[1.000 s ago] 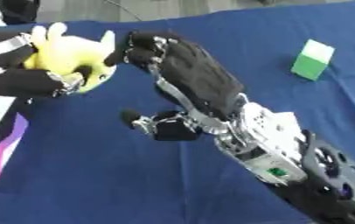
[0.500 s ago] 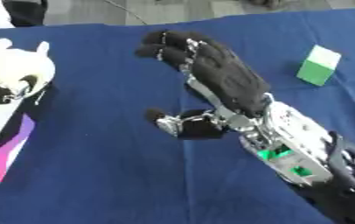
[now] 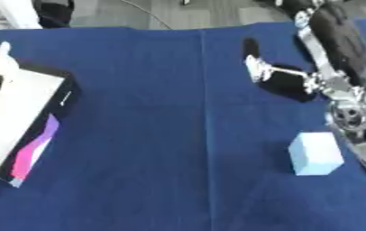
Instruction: Pick up the objects with one hand, pass them to the other hand, and then place them into the box on the other side of the table.
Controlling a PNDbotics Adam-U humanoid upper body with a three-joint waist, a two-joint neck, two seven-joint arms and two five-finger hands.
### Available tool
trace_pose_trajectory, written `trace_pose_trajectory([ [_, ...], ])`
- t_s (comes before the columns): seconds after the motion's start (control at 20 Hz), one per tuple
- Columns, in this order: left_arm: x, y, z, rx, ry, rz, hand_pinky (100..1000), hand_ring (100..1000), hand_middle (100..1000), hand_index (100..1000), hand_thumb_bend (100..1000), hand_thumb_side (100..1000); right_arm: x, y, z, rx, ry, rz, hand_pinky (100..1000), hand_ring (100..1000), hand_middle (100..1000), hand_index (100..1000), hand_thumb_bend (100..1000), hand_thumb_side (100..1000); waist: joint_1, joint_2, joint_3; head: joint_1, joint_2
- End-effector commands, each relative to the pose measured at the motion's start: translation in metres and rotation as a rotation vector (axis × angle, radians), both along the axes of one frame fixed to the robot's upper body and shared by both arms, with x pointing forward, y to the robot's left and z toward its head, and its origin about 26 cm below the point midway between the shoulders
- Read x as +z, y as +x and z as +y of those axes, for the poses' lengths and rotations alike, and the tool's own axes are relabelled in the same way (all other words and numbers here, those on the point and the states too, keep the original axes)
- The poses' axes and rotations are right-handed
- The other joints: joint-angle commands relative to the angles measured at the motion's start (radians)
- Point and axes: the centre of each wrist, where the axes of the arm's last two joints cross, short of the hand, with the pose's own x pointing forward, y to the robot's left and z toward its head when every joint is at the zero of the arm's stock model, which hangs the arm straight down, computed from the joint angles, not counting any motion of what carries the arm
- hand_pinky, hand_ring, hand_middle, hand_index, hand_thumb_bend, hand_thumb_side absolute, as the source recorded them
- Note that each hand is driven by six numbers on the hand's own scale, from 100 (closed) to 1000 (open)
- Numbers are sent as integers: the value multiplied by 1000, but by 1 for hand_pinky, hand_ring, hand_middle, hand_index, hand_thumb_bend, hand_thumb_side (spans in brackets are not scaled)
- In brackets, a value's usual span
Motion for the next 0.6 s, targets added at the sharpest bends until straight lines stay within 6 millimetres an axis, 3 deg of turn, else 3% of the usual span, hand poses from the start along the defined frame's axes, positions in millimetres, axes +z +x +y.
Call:
trace_pose_trajectory([
  [0.05, 9, 4, 20, 39, 35, 12, 644, 552, 387, 559, 217, 144, 23, -4, -20, -69, 34, 41, 828, 803, 840, 855, 217, 287, 2, -18, -2, 10, -13],
  [0.35, 0, 19, 32, -33, 51, 104, 688, 596, 444, 613, 275, 139, 41, -1, -39, -122, 107, 142, 824, 796, 838, 850, 197, 303, 1, -19, -8, 11, -10],
  [0.4, 0, 20, 33, -38, 55, 112, 814, 759, 631, 779, 463, 188, 42, -1, -40, -124, 113, 143, 826, 802, 845, 855, 195, 328, 1, -19, -8, 10, -10],
  [0.5, -9, 30, 35, -39, 76, 206, 838, 793, 671, 804, 518, 208, 52, 8, -54, -182, 131, 180, 829, 808, 850, 860, 211, 332, 2, -21, -14, -25, 4],
  [0.6, -10, 35, 38, -47, 104, 247, 838, 793, 671, 804, 518, 208, 56, 12, -61, -200, 132, 201, 829, 808, 850, 860, 211, 332, 2, -21, -13, -36, 8],
])
